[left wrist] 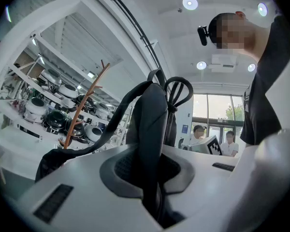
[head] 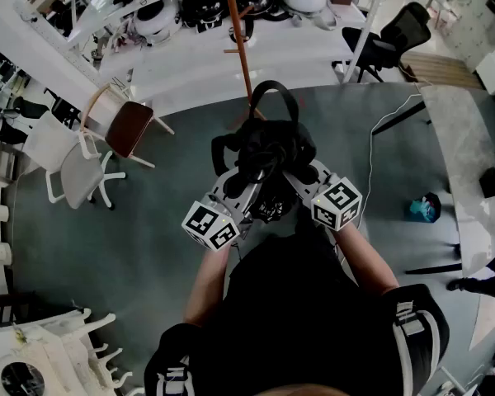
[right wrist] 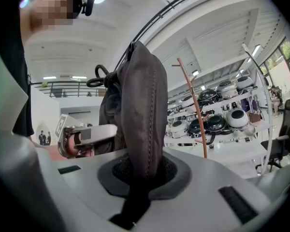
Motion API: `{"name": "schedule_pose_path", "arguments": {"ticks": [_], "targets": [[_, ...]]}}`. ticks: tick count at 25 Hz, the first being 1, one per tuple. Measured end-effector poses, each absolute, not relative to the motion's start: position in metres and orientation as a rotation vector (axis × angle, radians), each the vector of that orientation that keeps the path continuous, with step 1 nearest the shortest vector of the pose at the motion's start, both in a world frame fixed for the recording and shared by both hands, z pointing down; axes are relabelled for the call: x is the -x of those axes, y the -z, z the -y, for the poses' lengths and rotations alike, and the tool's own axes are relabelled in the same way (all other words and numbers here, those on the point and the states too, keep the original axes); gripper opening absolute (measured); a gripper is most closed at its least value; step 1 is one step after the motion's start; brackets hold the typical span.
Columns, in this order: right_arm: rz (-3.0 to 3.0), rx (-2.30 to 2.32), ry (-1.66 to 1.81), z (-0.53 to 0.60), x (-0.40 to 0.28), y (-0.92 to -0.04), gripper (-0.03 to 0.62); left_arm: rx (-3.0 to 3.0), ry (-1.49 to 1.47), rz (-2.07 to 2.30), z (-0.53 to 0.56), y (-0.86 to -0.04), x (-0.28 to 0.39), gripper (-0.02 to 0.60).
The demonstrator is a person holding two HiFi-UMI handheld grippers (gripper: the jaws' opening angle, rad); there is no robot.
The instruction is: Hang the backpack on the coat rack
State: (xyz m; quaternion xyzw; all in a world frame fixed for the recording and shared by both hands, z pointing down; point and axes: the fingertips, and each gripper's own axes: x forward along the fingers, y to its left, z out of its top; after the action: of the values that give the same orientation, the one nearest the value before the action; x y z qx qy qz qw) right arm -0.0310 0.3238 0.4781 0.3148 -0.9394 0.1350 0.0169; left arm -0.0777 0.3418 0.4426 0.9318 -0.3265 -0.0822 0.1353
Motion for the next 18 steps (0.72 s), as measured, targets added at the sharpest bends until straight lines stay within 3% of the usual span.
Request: {"name": "schedule_pose_path", "arguments": {"ticks": [18], "targets": [[2.917, -0.975, -0.425, -0.3221, 0.0356, -0.4808, 0.052, -2.695, 0.224, 0.954, -0.3402, -0.4443, 0.0819, 0.054]]}}
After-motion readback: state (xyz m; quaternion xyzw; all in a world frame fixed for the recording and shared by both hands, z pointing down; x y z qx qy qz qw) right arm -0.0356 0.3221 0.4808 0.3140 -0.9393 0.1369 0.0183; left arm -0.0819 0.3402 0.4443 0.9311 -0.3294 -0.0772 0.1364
